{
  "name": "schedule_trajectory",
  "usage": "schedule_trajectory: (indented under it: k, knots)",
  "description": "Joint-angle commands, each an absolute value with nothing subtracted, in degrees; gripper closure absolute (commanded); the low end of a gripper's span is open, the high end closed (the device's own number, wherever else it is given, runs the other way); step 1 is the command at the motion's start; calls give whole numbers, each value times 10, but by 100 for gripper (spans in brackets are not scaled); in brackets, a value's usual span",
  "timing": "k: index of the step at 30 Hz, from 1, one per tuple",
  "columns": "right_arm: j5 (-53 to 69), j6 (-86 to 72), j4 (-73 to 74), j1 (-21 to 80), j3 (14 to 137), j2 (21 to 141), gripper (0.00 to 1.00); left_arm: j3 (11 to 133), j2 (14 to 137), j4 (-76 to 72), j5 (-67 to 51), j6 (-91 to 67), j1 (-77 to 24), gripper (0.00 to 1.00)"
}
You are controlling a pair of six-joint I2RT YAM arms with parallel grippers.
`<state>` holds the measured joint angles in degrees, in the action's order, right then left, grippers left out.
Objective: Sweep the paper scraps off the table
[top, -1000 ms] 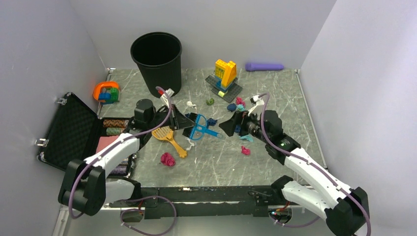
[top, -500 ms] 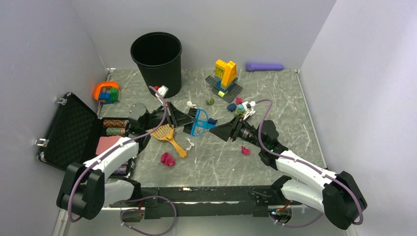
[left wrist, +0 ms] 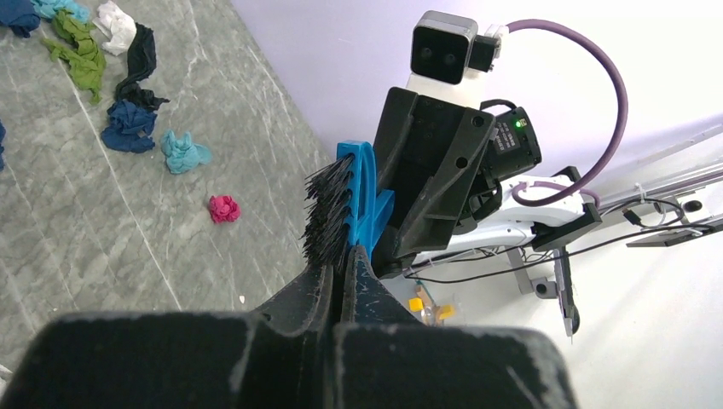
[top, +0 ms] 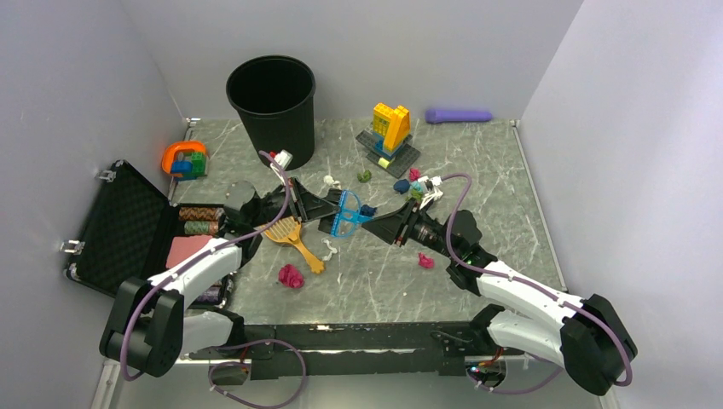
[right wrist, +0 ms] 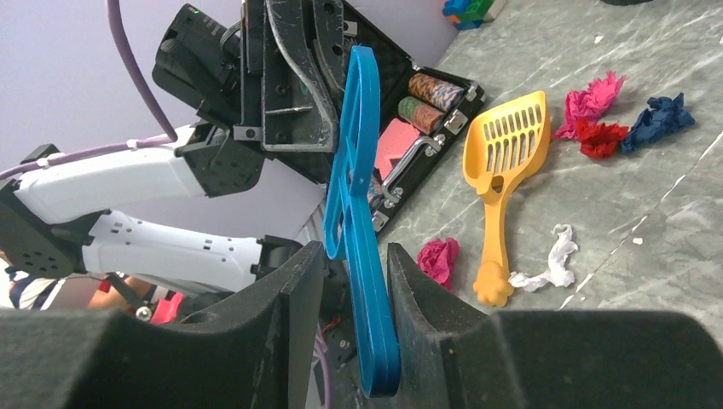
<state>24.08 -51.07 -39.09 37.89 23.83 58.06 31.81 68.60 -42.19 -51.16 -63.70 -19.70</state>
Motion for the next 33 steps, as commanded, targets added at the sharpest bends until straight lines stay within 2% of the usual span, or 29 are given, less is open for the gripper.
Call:
schedule_trajectory:
  k: [1,6,13,20,26,27,28,31,33]
  knots:
    - [223,-499,-402,382,269,572,63,320,678,-439,-512,-627,-199,100]
    - [219,-512,-419,381,268,578,66,322,672,-428,-508,-617,-202,100]
    - [216,-523,-436,381,268,585,75,318,671,-431,-506,-615,-205,100]
    - [215,-521,-421,381,275,581,99,316,667,-431,-502,-612,-205,100]
    - [193,-516,-389,381,272,560,100,318,648,-389,-487,-586,-205,96]
    - [191,-516,-386,381,270,555,100,317,645,-384,-484,-583,-204,93]
    - [188,-515,-382,380,269,550,100,317,643,-379,-482,-579,-205,86]
    - [187,-514,-370,381,273,542,100,318,632,-353,-475,-562,-205,52]
    - [194,-508,-350,381,284,542,100,324,619,-306,-459,-533,-203,37]
